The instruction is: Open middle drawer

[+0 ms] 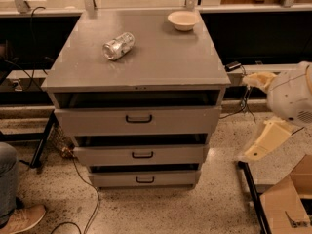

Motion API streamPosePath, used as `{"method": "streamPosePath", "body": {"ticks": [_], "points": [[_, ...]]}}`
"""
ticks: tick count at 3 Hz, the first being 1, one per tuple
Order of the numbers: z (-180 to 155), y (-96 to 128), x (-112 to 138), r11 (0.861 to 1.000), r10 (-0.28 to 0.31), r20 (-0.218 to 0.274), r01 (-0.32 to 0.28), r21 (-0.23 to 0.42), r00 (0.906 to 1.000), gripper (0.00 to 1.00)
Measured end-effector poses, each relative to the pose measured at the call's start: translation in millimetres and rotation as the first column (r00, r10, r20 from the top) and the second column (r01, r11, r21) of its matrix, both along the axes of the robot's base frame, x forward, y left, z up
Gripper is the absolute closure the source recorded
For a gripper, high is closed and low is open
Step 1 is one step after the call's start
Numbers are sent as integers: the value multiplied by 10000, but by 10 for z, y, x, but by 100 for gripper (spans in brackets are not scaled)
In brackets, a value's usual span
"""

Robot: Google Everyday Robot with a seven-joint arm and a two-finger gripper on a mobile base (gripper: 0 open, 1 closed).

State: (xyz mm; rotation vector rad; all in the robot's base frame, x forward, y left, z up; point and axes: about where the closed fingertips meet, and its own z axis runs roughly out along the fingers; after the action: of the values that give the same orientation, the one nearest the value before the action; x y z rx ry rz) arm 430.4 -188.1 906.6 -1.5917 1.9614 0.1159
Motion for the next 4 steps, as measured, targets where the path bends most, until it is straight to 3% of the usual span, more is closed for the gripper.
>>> {"method": "streamPosePath", "body": {"ticks": [1, 2, 3, 4], "points": [[-526, 87, 37, 9968, -139, -567, 183, 773, 9983, 0], [-526, 87, 37, 9968, -139, -567, 183, 773, 9983, 0], [-976, 118, 25, 9987, 301, -1034, -258, 432, 9942, 0], [-1647, 188, -8, 9949, 998, -1606, -1012, -3, 9820, 0]]}}
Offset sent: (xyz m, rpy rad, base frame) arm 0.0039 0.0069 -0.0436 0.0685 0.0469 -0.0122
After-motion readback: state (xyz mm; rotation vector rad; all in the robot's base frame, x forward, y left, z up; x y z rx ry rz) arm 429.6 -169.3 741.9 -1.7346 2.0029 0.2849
